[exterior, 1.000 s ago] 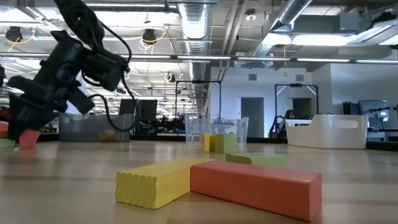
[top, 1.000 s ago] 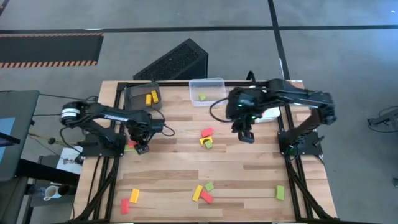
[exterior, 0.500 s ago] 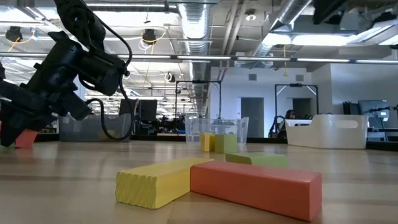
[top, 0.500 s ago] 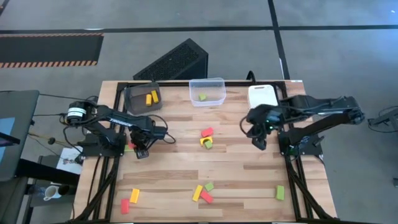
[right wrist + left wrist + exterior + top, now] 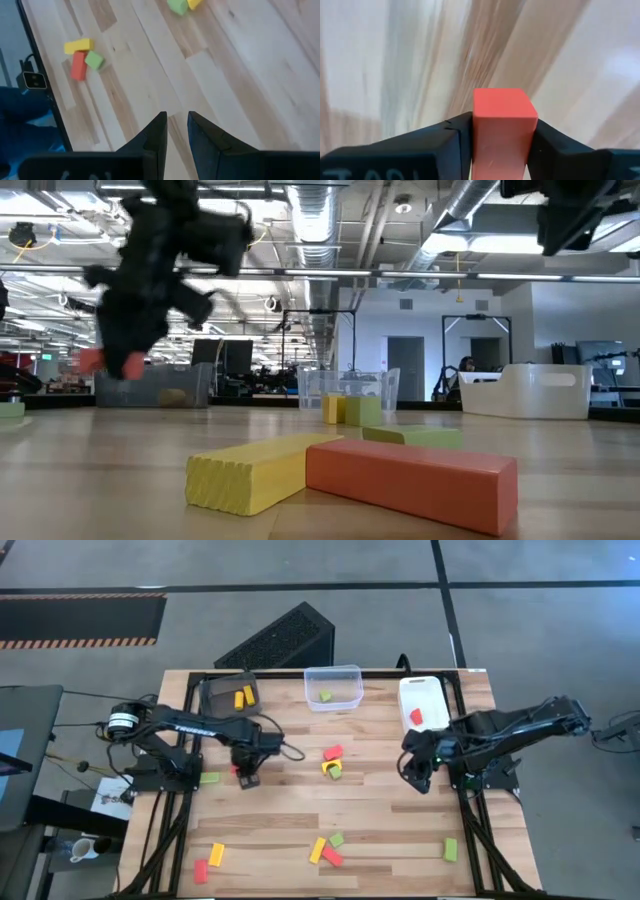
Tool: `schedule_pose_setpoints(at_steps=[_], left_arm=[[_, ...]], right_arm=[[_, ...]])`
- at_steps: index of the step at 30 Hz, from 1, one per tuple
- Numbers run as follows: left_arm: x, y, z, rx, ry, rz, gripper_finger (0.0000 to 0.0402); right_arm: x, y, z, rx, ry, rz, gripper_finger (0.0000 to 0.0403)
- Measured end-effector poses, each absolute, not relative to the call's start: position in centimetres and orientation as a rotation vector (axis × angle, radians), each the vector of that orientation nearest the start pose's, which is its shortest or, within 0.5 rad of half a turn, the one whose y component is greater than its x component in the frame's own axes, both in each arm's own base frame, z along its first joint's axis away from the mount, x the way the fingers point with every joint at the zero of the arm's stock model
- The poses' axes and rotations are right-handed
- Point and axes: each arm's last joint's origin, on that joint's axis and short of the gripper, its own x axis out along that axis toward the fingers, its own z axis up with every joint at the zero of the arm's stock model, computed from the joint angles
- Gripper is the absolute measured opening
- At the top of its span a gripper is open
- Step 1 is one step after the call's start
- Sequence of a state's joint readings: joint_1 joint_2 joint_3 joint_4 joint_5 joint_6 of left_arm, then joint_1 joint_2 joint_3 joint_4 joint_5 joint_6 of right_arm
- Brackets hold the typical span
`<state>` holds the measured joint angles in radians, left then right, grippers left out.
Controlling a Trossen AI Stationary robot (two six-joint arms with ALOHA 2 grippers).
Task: Sort & place blocks by color
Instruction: Put the orange block into the white bin
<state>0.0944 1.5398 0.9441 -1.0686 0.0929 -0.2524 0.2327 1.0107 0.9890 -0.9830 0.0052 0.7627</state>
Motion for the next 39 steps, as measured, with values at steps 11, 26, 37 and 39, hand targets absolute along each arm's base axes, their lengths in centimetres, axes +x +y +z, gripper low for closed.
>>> schedule_pose_setpoints(at_steps=[11, 26, 37, 39], left_arm=[[31.3, 3.4, 26.5, -0.218, 0.99, 0.081, 0.0098], [36.2, 6.4, 29.9, -0.195, 0.414, 0.119, 0.0099], [42.6, 9.4, 24.7, -0.272, 0.365, 0.046, 0.0108], [44.6, 9.9, 23.9, -0.268, 0.369, 0.022, 0.0102]], right_arm=[[17.0, 6.3, 29.9, 0.547, 0.953, -0.215, 0.0098], [16.0, 8.6, 30.1, 0.528, 0.819, -0.305, 0.0098], [15.8, 9.7, 30.4, 0.568, 0.71, -0.33, 0.0097], [15.8, 9.7, 30.5, 0.569, 0.7, -0.332, 0.0097]])
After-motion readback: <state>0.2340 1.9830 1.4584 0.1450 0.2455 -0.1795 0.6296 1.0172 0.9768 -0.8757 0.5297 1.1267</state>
